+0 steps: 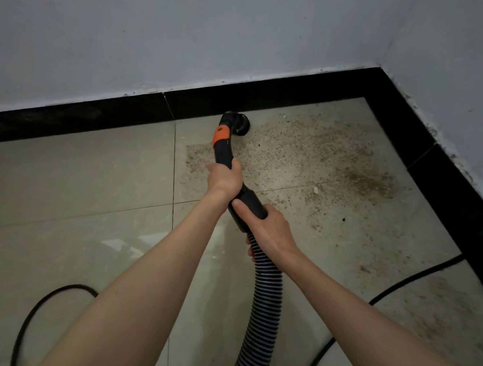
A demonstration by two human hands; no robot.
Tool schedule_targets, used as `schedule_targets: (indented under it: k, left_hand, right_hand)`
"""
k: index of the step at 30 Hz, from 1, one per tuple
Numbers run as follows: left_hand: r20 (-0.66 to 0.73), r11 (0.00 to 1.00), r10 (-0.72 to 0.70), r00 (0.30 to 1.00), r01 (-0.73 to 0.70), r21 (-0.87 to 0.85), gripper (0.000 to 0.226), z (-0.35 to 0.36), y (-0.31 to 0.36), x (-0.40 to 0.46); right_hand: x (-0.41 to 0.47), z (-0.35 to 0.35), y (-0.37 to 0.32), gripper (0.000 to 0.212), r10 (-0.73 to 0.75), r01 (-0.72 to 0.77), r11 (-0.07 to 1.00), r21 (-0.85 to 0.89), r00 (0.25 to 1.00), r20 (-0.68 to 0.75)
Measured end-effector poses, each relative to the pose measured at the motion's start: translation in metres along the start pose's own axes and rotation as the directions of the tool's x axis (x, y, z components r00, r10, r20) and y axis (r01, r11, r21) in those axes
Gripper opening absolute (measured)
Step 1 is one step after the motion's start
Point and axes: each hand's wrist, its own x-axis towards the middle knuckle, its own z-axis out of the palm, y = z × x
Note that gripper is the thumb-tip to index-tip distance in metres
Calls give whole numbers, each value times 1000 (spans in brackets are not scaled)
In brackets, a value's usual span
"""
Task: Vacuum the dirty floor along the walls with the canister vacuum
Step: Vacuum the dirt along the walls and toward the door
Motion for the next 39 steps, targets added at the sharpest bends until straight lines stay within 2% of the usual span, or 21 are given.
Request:
schedule_targets:
  k: [5,12,17,20,27,39]
  left_hand:
    - [45,1000,26,999,-26,2,49,16,4,3]
    - [87,997,37,996,-31,-74,55,0,0,13]
    - [-26,997,5,1000,-7,-83,46,-36,-8,22]
    - [-97,994,-47,994,36,-106,49,-62,-19,27]
    - [-134,971,-129,983,97,-218,53,-95,-52,15]
    - [-101,967,-135,986,109,-229,56,-88,-66,-20]
  right_hand:
    - [2,-10,5,38,-20,21,999,31,999,-36]
    - [6,-5,-4,34,-39,37,998,53,999,29]
    - [11,21,-20,36,-55,55,998,5,990,134]
    - [11,42,-30,43,-52,63,997,-52,978,203]
    - [-7,66,-31,41,-41,94,983,-160,949,311]
    - [-41,55,-17,40,-25,80,978,-194,962,272]
